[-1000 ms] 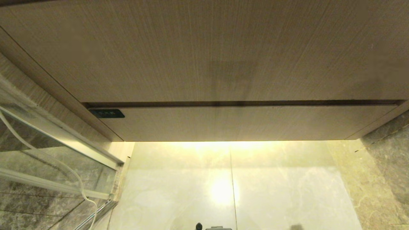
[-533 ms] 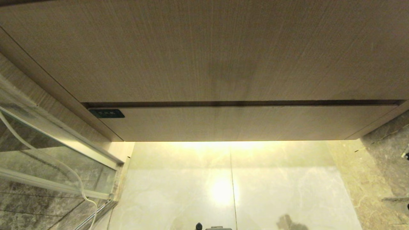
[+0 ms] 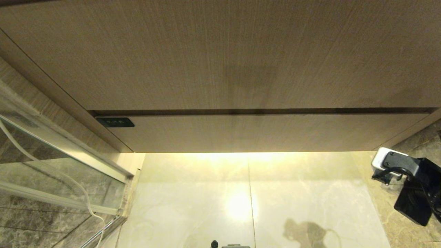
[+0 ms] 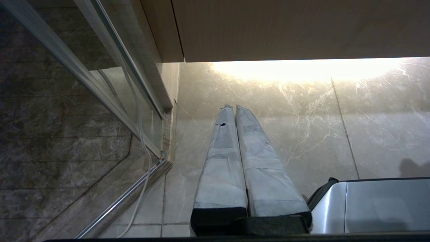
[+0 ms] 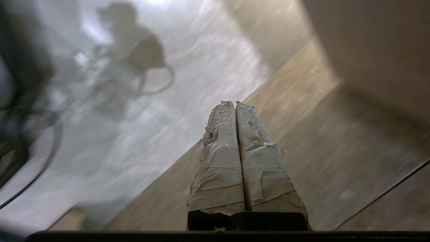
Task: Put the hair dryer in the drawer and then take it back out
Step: Pull open the drawer
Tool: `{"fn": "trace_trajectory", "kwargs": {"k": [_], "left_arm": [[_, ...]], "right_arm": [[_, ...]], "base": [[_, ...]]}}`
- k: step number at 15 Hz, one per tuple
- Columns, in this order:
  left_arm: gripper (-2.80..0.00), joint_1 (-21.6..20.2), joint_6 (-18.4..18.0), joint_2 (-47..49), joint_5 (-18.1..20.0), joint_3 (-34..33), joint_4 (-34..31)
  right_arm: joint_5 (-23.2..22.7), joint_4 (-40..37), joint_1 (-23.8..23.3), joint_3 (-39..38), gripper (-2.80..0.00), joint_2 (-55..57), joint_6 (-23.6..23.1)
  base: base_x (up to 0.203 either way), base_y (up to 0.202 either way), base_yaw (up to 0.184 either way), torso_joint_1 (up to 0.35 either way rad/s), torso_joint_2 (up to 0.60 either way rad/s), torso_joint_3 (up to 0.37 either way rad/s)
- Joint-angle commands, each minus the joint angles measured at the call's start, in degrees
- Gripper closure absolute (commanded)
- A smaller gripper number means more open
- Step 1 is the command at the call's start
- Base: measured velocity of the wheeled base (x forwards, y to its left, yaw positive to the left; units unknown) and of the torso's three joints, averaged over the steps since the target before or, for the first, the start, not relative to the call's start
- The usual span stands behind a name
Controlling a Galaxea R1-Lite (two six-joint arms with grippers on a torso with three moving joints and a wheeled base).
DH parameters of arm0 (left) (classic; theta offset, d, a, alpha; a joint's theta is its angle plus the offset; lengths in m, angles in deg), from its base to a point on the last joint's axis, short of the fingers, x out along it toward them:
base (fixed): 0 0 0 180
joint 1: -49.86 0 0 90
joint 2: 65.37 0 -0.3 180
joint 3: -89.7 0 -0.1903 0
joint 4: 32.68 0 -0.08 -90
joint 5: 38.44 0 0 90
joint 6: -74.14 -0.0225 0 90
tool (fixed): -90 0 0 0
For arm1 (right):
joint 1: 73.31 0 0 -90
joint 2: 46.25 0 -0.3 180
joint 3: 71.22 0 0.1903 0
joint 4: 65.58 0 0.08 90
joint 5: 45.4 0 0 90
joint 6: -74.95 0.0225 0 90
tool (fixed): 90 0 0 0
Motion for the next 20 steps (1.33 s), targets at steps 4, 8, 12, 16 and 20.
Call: {"fn": "trace_trajectory", "kwargs": {"k": [4,8,12,16,20], "left_arm": [[0.0,0.0,0.02,-0.08,0.0,0.0,0.02],[0.0,0.0,0.02,-0.09,0.0,0.0,0.02],[0.0,0.0,0.02,-0.04,0.0,0.0,0.02],[0.0,0.0,0.02,-0.06,0.0,0.0,0.02],[0.0,0.0,0.02,-0.02,0.0,0.0,0.02]], "right_arm": [[-3.62,20.02,1.35,-0.11,0.0,10.02,-2.3],[-8.84,30.89,1.04,0.49,-2.8,13.57,-5.12],[-16.17,31.67,-0.62,-0.81,-2.8,13.4,-10.18],[-17.27,41.11,-0.89,-2.81,-2.8,14.78,-10.55],[-23.04,53.05,-0.98,-4.04,-2.8,20.34,-13.55]], "base": [[0.0,0.0,0.0,0.0,0.0,0.0],[0.0,0.0,0.0,0.0,0.0,0.0],[0.0,0.0,0.0,0.0,0.0,0.0],[0.0,0.0,0.0,0.0,0.0,0.0],[0.0,0.0,0.0,0.0,0.0,0.0]]}}
